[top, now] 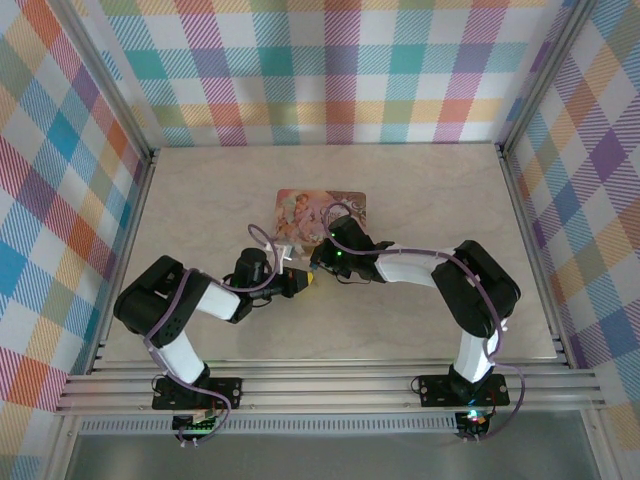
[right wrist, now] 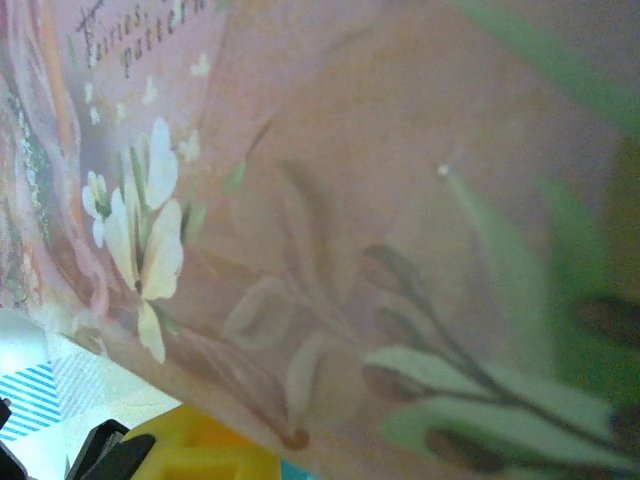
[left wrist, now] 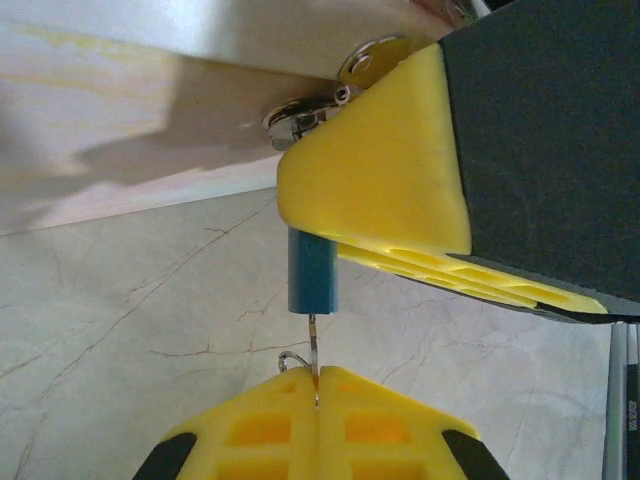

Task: Unlock a padlock with a key

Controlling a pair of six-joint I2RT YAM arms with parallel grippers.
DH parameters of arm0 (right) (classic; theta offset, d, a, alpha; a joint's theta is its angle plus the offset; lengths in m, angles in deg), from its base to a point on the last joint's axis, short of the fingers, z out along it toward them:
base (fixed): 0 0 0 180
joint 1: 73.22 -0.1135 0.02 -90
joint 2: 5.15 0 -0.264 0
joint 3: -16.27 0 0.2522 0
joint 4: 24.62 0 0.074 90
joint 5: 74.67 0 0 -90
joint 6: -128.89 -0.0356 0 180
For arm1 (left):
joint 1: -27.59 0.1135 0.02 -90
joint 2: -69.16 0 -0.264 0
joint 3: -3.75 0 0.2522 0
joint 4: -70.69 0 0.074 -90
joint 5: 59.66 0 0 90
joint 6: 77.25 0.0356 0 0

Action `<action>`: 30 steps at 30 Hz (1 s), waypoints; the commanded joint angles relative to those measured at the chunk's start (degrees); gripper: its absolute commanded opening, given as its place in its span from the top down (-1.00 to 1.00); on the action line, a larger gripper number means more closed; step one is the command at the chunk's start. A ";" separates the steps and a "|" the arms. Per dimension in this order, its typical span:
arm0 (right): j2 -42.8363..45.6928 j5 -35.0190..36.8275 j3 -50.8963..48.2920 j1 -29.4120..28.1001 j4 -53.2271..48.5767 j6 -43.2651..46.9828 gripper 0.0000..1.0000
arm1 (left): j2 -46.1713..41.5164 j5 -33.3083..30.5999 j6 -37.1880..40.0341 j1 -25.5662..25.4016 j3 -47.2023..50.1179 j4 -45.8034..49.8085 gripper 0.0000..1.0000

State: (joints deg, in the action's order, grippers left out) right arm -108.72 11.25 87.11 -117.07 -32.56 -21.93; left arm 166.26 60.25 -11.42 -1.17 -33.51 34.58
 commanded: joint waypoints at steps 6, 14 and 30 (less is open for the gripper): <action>-2.45 -5.17 0.15 -1.21 -12.02 -1.08 1.00 | -4.88 -1.22 3.10 -0.34 -2.60 1.21 1.00; -4.54 -9.00 6.01 -1.42 -19.52 -0.98 1.00 | -10.32 -10.79 12.75 -4.23 -2.68 6.52 1.00; -4.72 -12.11 10.70 -1.41 -28.05 1.32 1.00 | -12.16 -38.69 37.11 -20.20 -3.30 15.44 1.00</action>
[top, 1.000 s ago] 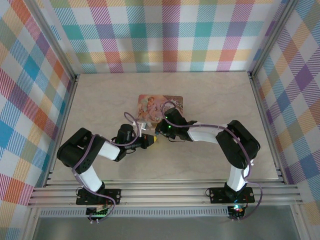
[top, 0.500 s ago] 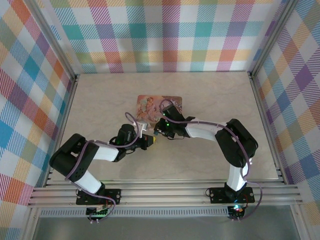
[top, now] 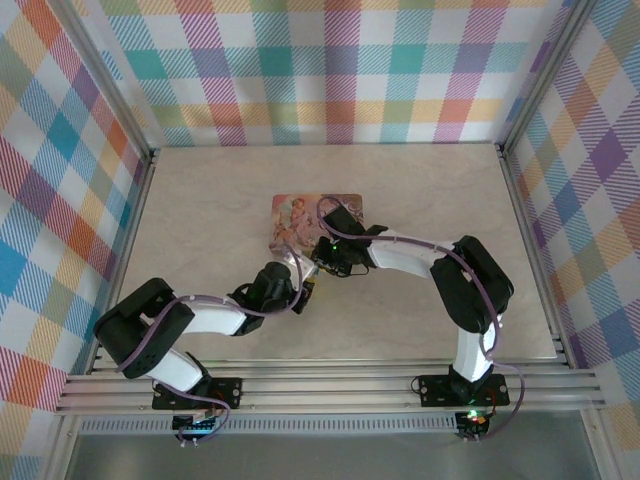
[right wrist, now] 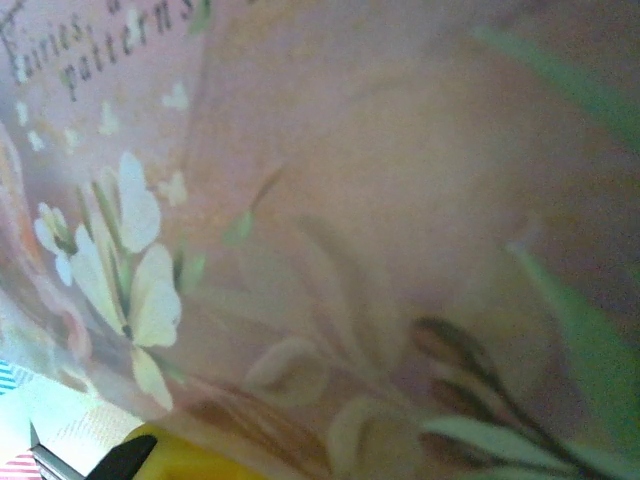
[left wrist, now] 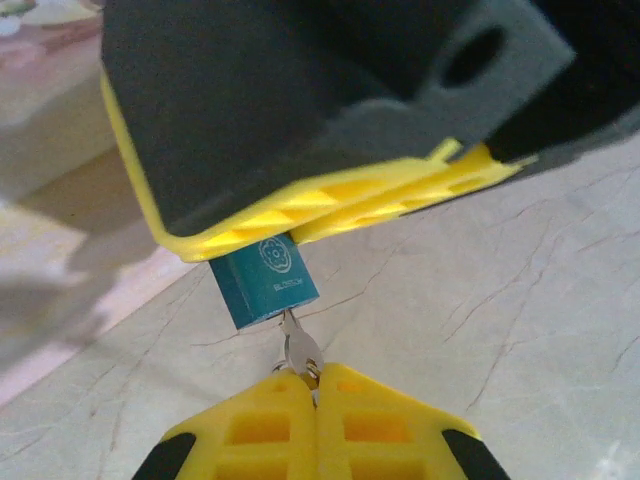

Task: Unlock a padlock with a key

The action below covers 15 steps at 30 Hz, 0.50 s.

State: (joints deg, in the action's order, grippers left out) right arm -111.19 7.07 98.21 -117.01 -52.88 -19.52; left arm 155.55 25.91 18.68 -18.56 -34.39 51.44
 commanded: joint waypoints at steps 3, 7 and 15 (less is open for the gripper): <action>-1.51 -7.24 -1.15 -1.47 -7.40 -1.07 1.00 | -1.68 -2.18 4.05 -2.08 -3.22 0.10 1.00; -0.43 -6.56 -2.65 -1.15 -5.73 -2.31 1.00 | -1.20 6.81 -3.80 0.67 -5.68 3.70 0.57; 1.95 -4.26 -3.36 -0.07 -6.67 -3.65 1.00 | -5.59 16.38 -19.75 6.88 0.45 -2.37 -0.16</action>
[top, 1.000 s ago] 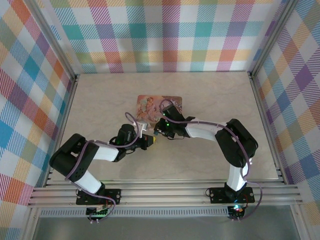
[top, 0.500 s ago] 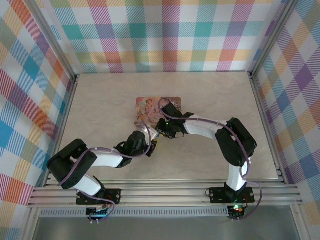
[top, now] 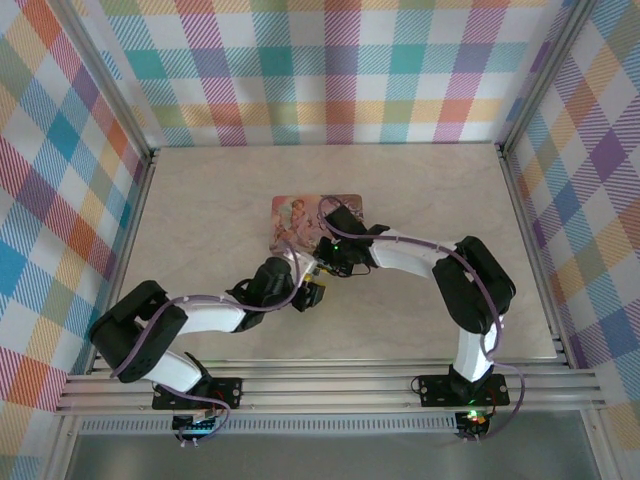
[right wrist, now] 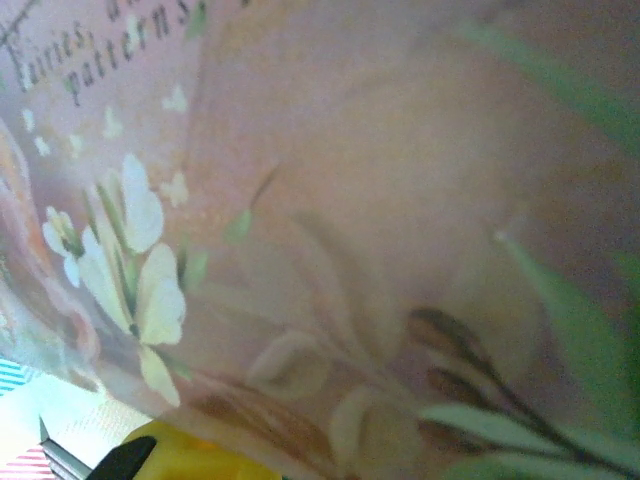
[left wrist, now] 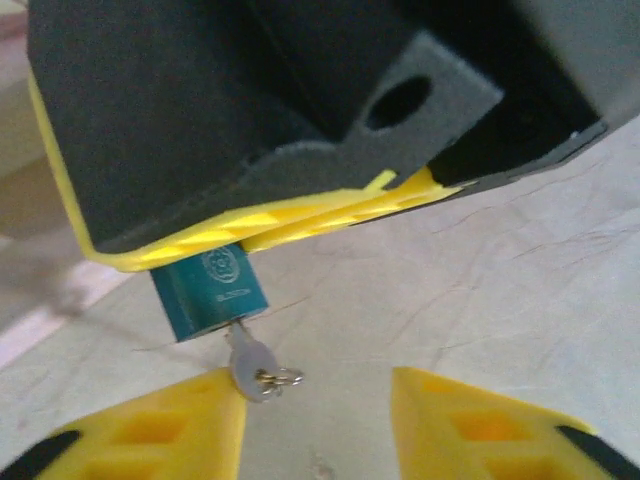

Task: Unlock a padlock with a key

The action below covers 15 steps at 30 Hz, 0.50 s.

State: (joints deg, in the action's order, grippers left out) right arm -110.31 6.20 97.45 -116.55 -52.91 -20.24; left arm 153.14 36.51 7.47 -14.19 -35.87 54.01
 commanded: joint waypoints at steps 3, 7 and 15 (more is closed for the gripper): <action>1.88 -3.04 -2.74 -0.19 -6.44 -3.17 1.00 | -5.63 10.26 -13.13 5.66 4.07 -5.88 -0.21; 1.97 -3.77 -2.83 0.31 -5.85 -3.65 1.00 | -7.12 18.02 -19.75 10.98 6.20 -8.59 -0.21; 1.89 -4.93 -2.96 0.53 -4.37 -4.85 1.00 | 2.77 30.01 -27.69 14.88 6.33 -20.88 -0.01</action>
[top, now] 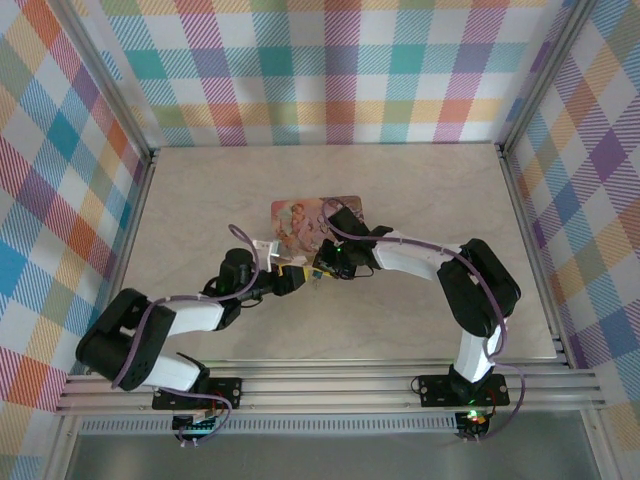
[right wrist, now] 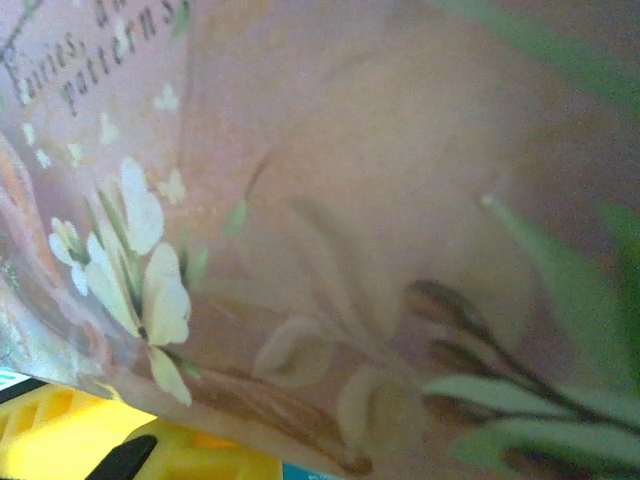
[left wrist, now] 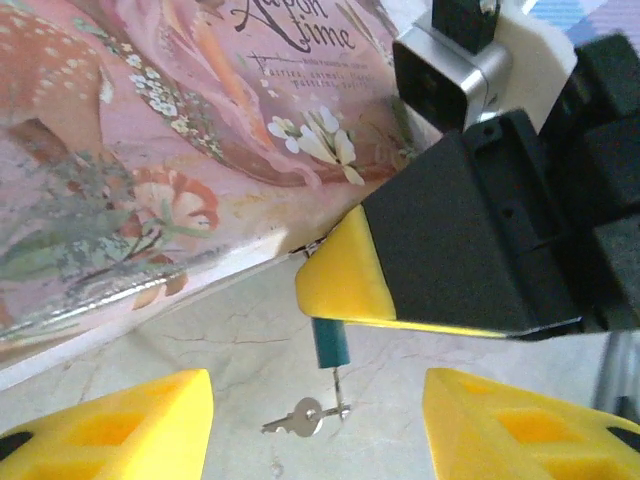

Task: Unlock a padlock with a key

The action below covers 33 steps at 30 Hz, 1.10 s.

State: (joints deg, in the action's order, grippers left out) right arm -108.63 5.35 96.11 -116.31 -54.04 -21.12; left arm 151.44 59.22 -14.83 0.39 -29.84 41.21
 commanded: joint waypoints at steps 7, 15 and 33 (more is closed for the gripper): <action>0.17 -4.35 -1.92 0.27 -2.97 -4.24 1.00 | 13.83 7.07 -10.76 0.16 1.11 -21.08 0.11; -0.23 -4.33 -1.67 0.37 -2.79 -4.50 1.00 | 12.71 5.97 -8.59 -0.34 1.77 -17.96 0.18; -0.38 -4.68 -2.15 0.38 -1.48 -5.46 1.00 | 13.89 4.09 -8.99 -4.50 1.11 -18.19 0.37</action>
State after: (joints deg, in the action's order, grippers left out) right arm -108.54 5.22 95.83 -116.31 -53.32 -22.17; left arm 165.29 63.75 -23.92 -3.44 -28.11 24.44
